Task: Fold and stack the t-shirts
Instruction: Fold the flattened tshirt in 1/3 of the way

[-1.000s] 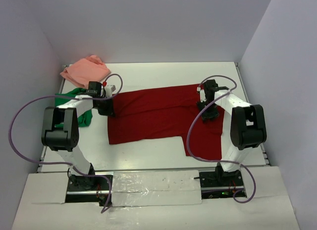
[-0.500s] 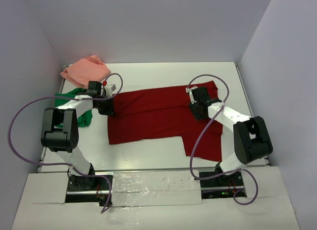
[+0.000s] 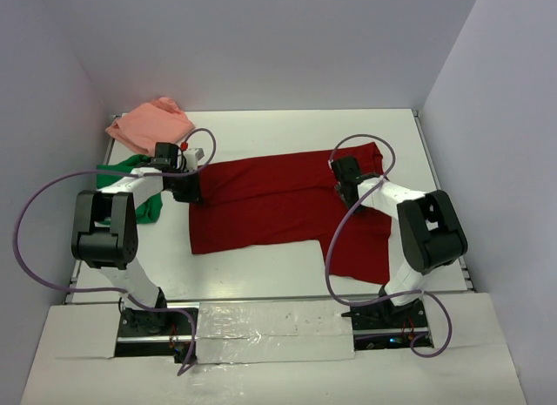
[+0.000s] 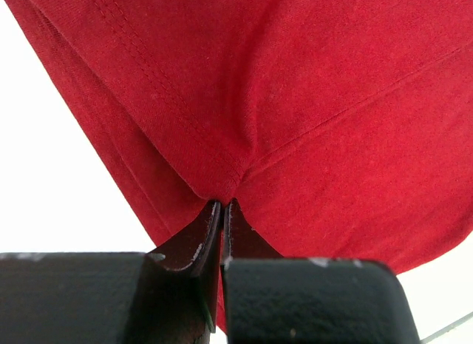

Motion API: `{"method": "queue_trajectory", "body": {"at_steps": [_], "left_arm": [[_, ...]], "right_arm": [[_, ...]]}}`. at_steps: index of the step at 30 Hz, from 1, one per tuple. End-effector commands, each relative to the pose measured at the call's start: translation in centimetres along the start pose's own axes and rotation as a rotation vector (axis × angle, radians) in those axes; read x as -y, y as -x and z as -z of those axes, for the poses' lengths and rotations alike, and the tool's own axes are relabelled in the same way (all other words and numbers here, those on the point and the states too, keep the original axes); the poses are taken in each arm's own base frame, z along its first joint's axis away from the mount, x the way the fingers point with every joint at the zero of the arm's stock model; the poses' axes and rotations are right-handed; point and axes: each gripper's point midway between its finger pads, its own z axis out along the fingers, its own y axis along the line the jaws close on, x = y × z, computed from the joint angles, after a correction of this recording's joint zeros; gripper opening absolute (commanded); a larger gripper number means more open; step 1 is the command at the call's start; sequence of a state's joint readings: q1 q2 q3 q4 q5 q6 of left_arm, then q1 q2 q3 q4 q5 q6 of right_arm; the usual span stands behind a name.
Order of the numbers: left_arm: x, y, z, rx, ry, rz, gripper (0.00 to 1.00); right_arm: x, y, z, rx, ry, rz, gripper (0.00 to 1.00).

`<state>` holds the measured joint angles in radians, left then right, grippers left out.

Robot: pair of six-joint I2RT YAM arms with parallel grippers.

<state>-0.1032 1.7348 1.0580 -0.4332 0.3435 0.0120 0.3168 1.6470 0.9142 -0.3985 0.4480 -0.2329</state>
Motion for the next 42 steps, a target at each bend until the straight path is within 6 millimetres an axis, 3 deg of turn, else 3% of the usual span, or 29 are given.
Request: {"method": "queue_trajectory", "body": {"at_steps": [1, 10, 12, 13, 24, 35, 42], "left_arm": [[1.0, 2.1, 1.3, 0.078, -0.027, -0.048, 0.04], [1.1, 2.1, 1.3, 0.084, -0.03, -0.05, 0.04], [1.1, 2.1, 1.3, 0.081, -0.033, -0.052, 0.04], [1.1, 2.1, 1.3, 0.081, -0.032, -0.051, 0.04], [1.1, 2.2, 1.5, 0.087, -0.028, -0.057, 0.03], [1.1, 3.6, 2.4, 0.132, -0.009, -0.07, 0.0], [1.2, 3.4, 2.4, 0.122, -0.016, -0.069, 0.0]], "right_arm": [[0.6, 0.9, 0.3, 0.014, -0.051, -0.002, 0.5], [0.5, 0.4, 0.2, 0.007, -0.08, 0.018, 0.49], [0.5, 0.4, 0.1, 0.007, -0.085, 0.02, 0.13], [0.5, 0.6, 0.1, 0.008, -0.087, 0.012, 0.0], [1.0, 0.3, 0.0, 0.005, -0.121, 0.034, 0.0], [7.9, 1.9, 1.3, 0.059, -0.329, -0.013, 0.0], [11.9, 2.5, 2.5, 0.089, -0.428, -0.028, 0.0]]}}
